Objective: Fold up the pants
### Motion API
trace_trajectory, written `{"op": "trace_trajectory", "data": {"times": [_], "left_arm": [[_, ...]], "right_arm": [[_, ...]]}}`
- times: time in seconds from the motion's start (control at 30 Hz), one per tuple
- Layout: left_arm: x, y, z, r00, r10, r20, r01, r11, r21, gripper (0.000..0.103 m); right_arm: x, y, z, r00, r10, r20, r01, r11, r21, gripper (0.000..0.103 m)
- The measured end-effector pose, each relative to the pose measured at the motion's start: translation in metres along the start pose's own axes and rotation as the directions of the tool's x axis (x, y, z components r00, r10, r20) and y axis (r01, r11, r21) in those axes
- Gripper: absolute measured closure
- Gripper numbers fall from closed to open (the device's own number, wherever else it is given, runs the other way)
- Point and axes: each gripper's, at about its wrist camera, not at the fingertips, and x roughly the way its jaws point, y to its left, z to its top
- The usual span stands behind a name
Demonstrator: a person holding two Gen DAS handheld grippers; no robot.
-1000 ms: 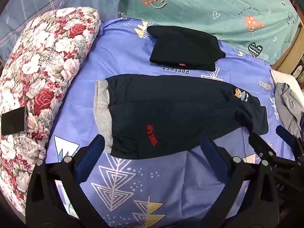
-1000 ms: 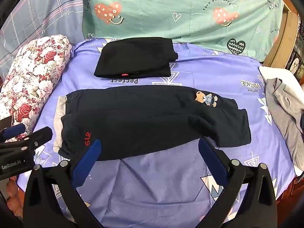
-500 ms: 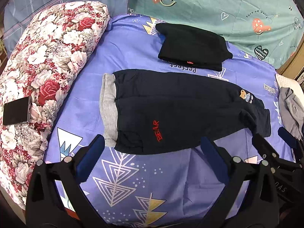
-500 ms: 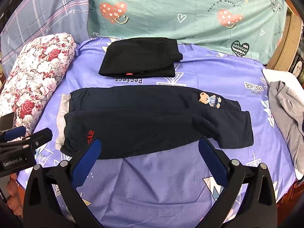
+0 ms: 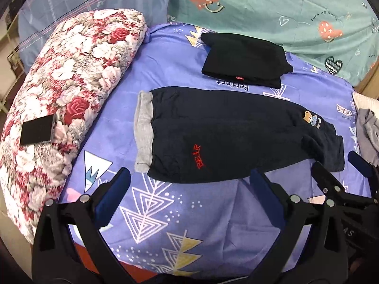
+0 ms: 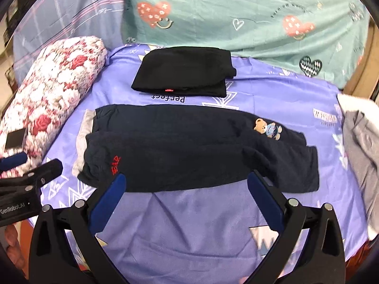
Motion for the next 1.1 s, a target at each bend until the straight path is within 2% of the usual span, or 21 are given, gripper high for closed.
{"op": "trace_trajectory", "data": {"times": [0.13, 0.5, 0.77, 0.83, 0.97, 1.1], "left_arm": [[-0.012, -0.007, -0.006, 1.000, 0.012, 0.010, -0.012, 1.000, -0.025, 0.002], [-0.031, -0.033, -0.018, 0.999, 0.024, 0.046, -0.024, 1.000, -0.008, 0.002], [-0.026, -0.024, 0.001, 0.999, -0.005, 0.043, 0.005, 1.000, 0.006, 0.002], [-0.023, -0.022, 0.003, 0.999, 0.008, 0.049, -0.009, 1.000, 0.018, 0.002], [-0.009, -0.012, 0.009, 1.000, -0.004, 0.007, 0.004, 1.000, 0.010, 0.002], [-0.005, -0.011, 0.014, 1.000, -0.007, 0.008, 0.007, 1.000, 0.021, 0.002]], "right_arm": [[-0.010, -0.011, -0.002, 1.000, 0.010, 0.008, -0.010, 1.000, -0.017, 0.001], [-0.027, -0.034, -0.011, 0.999, 0.030, 0.034, -0.030, 1.000, 0.000, 0.001], [-0.025, -0.020, 0.006, 0.999, 0.004, 0.040, -0.004, 1.000, 0.002, 0.001], [-0.021, -0.013, 0.008, 0.999, -0.008, 0.043, 0.008, 1.000, -0.001, 0.001], [-0.011, -0.007, 0.009, 1.000, -0.005, 0.009, 0.005, 1.000, 0.010, 0.001], [-0.007, -0.004, 0.011, 1.000, -0.027, 0.007, 0.027, 1.000, 0.012, 0.001]]}}
